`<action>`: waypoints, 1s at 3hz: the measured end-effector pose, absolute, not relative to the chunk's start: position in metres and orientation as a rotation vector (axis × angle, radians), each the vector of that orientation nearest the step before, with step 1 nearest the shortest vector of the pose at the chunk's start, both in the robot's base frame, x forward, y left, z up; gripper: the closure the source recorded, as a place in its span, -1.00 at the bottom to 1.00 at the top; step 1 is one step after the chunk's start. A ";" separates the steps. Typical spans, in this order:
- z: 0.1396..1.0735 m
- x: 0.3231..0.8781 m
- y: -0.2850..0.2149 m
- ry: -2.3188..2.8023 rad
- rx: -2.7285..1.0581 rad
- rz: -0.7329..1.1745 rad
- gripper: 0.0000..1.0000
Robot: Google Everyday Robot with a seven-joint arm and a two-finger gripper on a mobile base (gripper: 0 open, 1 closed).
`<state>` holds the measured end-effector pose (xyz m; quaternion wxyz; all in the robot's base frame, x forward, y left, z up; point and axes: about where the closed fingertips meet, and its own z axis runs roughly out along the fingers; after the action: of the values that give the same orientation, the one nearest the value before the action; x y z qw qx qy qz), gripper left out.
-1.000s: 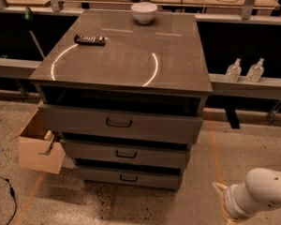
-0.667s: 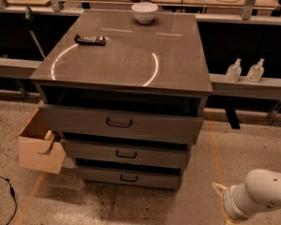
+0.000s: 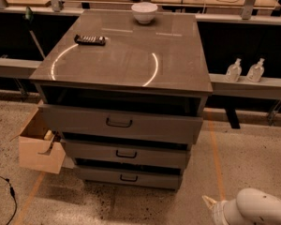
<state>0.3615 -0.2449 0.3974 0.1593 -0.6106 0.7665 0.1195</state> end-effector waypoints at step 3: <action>0.309 0.396 -0.159 1.938 -1.858 0.334 -1.00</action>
Offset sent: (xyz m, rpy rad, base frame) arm 0.0373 0.0928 -0.0844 0.1043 -0.1399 0.1863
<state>0.3963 -0.1587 0.3093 0.2163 -0.6704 0.6995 0.1206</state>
